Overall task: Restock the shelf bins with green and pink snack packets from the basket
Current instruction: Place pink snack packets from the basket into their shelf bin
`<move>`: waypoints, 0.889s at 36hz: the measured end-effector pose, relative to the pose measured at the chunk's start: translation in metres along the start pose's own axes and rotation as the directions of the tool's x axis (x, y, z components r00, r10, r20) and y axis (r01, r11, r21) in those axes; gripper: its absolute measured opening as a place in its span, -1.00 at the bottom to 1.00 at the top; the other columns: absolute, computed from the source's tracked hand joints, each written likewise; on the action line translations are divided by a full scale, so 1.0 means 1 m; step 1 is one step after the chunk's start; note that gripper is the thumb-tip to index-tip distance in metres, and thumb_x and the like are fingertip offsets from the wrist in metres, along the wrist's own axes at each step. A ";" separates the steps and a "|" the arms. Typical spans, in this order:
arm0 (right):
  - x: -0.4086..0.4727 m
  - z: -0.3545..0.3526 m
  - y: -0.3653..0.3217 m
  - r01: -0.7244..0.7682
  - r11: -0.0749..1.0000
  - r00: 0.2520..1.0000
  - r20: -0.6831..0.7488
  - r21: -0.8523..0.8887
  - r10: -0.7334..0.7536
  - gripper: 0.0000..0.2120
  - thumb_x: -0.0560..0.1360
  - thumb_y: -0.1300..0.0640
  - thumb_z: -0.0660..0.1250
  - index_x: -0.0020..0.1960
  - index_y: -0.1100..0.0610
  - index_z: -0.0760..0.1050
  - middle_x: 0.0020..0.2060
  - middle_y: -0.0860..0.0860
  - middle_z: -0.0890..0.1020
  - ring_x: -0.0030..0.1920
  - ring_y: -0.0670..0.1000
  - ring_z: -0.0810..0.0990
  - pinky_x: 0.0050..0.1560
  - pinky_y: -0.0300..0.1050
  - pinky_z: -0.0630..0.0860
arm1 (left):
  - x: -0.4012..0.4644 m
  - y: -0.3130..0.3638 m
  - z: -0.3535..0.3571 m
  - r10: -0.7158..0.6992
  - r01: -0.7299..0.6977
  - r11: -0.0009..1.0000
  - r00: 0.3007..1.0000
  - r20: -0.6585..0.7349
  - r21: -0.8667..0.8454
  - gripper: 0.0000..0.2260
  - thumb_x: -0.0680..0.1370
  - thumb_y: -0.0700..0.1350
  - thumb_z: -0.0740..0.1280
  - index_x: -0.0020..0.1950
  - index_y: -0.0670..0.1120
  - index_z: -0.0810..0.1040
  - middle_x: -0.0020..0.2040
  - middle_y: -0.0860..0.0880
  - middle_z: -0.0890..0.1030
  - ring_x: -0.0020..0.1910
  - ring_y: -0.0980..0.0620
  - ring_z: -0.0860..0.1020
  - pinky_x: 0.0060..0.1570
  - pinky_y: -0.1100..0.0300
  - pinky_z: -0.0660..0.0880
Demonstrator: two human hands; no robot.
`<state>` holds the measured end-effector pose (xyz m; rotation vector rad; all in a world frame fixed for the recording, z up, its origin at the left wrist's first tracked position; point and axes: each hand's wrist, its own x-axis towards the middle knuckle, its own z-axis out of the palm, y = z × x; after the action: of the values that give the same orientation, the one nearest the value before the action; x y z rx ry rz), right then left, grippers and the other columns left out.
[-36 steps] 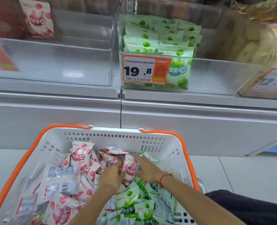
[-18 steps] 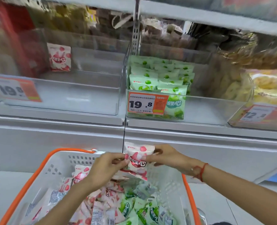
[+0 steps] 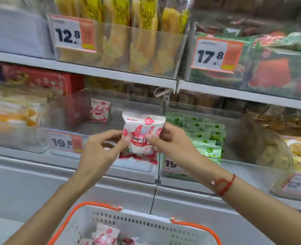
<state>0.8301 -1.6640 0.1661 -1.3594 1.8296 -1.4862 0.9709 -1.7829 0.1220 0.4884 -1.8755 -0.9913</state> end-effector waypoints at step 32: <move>0.303 0.173 0.096 0.183 0.475 0.925 -0.013 -0.861 -0.380 -0.30 0.42 0.06 0.43 0.46 0.11 0.20 0.43 0.13 0.27 0.38 0.15 0.31 0.21 0.06 0.41 | 0.084 -0.126 -0.118 0.159 -0.163 0.358 0.981 0.112 0.920 -0.61 0.42 -0.04 0.25 -0.61 -0.01 0.27 -0.62 0.06 0.16 -0.60 0.09 0.18 -0.40 0.43 -0.16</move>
<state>0.7963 -2.0169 0.0949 -2.0932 2.7814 -0.8068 1.0234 -1.9662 0.0958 0.9179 -2.3099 0.3664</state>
